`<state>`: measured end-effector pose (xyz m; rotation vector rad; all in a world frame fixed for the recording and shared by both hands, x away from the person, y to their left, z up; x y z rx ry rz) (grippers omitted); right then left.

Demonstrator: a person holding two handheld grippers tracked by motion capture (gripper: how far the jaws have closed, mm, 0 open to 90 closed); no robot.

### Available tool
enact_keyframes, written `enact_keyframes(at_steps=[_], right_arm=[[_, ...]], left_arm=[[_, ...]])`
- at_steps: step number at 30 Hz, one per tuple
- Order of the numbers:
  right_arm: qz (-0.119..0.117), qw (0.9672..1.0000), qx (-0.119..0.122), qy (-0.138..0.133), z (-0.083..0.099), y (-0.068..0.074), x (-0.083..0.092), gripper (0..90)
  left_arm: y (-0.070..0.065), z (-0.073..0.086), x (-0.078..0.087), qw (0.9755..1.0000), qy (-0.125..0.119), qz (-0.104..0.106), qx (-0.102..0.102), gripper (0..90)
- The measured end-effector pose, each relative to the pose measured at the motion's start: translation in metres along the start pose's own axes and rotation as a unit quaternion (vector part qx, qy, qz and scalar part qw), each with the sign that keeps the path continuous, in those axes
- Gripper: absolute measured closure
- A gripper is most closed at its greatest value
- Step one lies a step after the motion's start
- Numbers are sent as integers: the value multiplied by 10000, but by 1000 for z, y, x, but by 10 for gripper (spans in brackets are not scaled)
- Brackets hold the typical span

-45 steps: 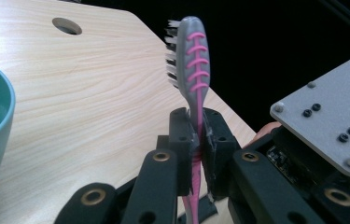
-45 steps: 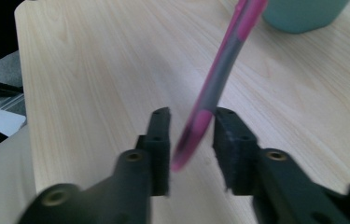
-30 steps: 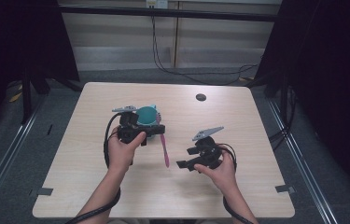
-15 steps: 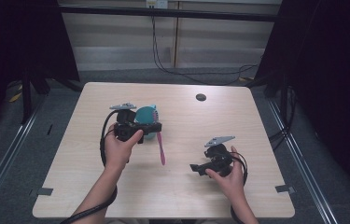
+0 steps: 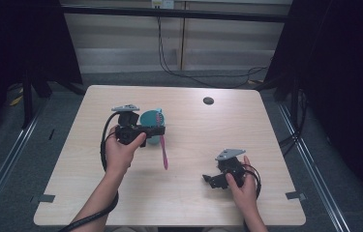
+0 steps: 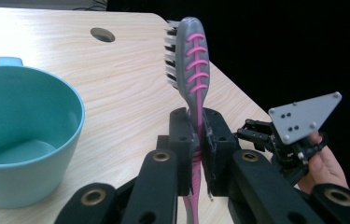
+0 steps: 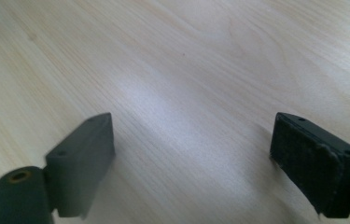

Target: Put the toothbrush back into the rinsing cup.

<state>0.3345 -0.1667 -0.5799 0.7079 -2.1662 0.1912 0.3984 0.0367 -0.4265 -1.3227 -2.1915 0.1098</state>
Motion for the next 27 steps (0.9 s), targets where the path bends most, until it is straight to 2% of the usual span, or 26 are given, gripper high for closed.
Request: enact_keyframes(at_steps=[8,27], right_arm=[[-26,9991,-46,-419,1,-1,-2,92],[-42,9990,-1,-435,0,-1,-2,92]], left_arm=[[-2,-5,-1,10000,16,-28,-74,840],[4,-15,8,9997,46,-175,-145,840]])
Point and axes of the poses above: each handheld gripper's, and its own axes: x roughly backward along the jaws, z roughly out of its underside, y roughly to its left, the point moved 10 cm from there along -x, roughly forward along the jaws, and after that the axes turned 7 degrees about -x, right-handed, at the moved point
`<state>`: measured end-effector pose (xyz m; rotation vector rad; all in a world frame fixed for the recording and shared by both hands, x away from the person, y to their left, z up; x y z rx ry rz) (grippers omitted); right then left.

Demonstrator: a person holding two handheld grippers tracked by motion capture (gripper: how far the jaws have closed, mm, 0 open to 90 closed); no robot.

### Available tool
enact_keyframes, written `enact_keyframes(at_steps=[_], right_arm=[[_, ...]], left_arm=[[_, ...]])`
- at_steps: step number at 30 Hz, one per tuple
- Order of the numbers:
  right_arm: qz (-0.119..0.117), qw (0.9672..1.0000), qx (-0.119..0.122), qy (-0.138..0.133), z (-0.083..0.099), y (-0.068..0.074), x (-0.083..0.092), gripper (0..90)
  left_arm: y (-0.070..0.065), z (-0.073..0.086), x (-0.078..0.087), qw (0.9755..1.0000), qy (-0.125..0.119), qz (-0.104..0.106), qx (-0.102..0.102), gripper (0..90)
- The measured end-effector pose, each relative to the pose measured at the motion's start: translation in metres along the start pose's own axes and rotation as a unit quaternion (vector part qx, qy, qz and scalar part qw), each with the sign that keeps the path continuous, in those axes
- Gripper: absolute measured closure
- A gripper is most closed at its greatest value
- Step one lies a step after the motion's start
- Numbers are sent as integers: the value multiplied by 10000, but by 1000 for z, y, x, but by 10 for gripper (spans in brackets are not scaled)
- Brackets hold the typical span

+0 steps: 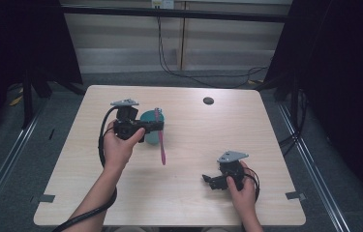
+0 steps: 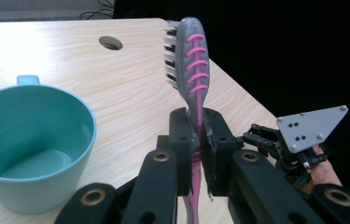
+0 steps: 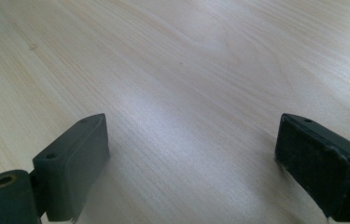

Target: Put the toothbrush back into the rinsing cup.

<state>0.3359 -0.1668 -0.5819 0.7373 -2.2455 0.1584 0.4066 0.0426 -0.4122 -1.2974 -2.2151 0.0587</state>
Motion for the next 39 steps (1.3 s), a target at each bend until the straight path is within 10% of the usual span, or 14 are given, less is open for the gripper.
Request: enact_keyframes(at_steps=[39], right_arm=[[-136,9998,109,16,1,4,0,92]], left_arm=[[17,-44,21,9991,-89,-378,-162,840]])
Point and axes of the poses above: each handheld gripper's, and its own axes: x roughly backward along the jaws, z roughly out of its underside, y roughly to its left, the point moved 10 cm from there along -x, roughly forward along the jaws, and after that the axes turned 7 degrees about -x, right-handed, at the moved point
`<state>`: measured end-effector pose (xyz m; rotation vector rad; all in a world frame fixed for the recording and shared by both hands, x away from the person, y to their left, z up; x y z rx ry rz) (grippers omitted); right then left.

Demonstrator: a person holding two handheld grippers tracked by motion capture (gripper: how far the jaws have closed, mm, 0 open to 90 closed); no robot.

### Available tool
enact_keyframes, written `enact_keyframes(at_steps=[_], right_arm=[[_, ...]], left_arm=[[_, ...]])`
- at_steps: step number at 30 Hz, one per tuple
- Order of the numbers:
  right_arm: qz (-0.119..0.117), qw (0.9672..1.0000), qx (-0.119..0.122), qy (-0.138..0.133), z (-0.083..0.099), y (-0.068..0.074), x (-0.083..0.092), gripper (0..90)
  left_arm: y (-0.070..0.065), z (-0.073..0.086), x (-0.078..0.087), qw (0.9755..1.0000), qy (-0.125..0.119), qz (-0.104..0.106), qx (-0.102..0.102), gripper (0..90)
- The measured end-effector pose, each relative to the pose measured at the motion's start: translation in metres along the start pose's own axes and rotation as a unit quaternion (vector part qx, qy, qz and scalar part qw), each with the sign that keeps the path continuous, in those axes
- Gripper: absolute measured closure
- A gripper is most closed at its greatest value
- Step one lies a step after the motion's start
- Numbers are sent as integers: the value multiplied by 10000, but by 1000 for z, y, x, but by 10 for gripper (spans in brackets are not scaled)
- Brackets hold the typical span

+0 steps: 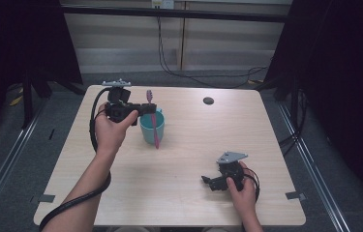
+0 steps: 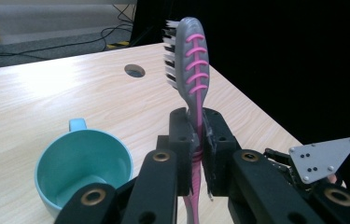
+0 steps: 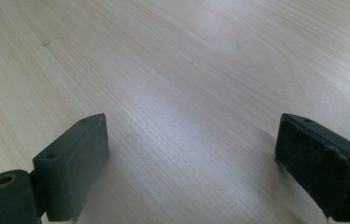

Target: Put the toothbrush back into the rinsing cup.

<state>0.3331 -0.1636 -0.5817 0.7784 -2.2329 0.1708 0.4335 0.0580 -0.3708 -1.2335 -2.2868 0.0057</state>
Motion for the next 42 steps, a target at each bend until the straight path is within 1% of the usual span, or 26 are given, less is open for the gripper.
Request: enact_keyframes(at_steps=[9,19,22,25,31,33,38,42], right_arm=[[-16,10000,19,4,0,0,0,92],[-32,10000,36,5,0,1,0,92],[-33,10000,52,0,0,1,0,92],[-36,10000,58,-1,0,1,0,91],[-41,10000,66,-2,0,1,0,92],[-42,10000,59,1,0,1,0,92],[-55,10000,73,-3,0,1,0,92],[-56,10000,68,-2,0,2,0,92]], left_arm=[[2,-11,1,10000,5,-22,-33,839],[9,-21,-1,10000,-29,-47,-35,840],[8,-24,-2,10000,-58,-19,-43,839],[8,-27,-3,10000,-34,-20,-76,839],[9,-33,-4,10000,-62,-20,-76,839],[10,-36,-4,9999,-50,-36,-107,840],[13,-41,-4,9999,-111,-45,-77,839],[18,-45,-6,9998,-122,-101,-89,839]])
Point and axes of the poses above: each handheld gripper's, and its own axes: x roughly backward along the jaws, z roughly out of its underside, y roughly to its left, the point moved 10 cm from there along -x, roughly forward along the jaws, and after that the axes turned 7 degrees about -x, right-handed, at the moved point
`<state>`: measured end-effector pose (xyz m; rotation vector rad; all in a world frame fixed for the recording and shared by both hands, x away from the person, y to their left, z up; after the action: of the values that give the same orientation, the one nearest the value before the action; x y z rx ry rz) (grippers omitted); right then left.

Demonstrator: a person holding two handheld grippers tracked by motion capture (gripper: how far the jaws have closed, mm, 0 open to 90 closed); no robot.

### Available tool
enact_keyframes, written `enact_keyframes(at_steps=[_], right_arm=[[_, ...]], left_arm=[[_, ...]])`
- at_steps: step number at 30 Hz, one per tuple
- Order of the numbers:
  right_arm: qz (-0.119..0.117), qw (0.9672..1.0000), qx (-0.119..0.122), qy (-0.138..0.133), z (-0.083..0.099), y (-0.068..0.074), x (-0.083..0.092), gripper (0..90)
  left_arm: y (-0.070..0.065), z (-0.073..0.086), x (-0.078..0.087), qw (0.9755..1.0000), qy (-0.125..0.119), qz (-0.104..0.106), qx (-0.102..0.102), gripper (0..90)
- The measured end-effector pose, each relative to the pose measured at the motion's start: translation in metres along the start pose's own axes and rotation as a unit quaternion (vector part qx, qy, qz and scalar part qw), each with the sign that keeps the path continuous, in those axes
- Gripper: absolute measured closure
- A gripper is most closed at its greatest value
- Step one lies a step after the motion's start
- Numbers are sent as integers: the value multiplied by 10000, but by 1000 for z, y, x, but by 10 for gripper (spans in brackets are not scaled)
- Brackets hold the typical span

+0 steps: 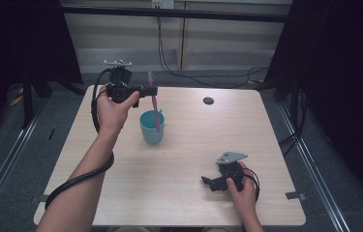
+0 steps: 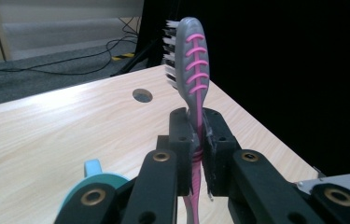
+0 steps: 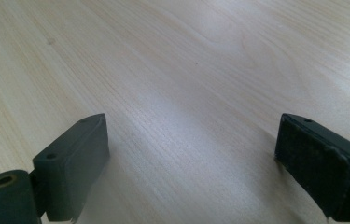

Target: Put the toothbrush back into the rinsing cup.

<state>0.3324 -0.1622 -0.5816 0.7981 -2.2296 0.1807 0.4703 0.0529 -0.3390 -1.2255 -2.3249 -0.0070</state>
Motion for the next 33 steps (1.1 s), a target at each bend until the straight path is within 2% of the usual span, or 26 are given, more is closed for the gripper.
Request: enact_keyframes(at_steps=[16,21,33], right_arm=[[-7,10000,16,-1,0,0,0,92],[-14,10000,22,4,0,0,0,92],[-32,10000,36,12,0,1,0,92]], left_arm=[[21,-7,-9,9997,-43,-235,33,839],[26,-8,-14,9996,-37,-291,-13,839],[42,9,-27,9985,9,-543,-28,838]])
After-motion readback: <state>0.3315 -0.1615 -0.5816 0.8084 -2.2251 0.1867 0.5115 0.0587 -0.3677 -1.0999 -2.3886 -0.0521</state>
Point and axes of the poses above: each handheld gripper's, and its own axes: x roughly backward along the jaws, z roughly out of its underside, y roughly to its left, the point moved 10 cm from there along -x, roughly forward along the jaws, and after that the axes turned 7 degrees about -x, right-handed, at the moved point
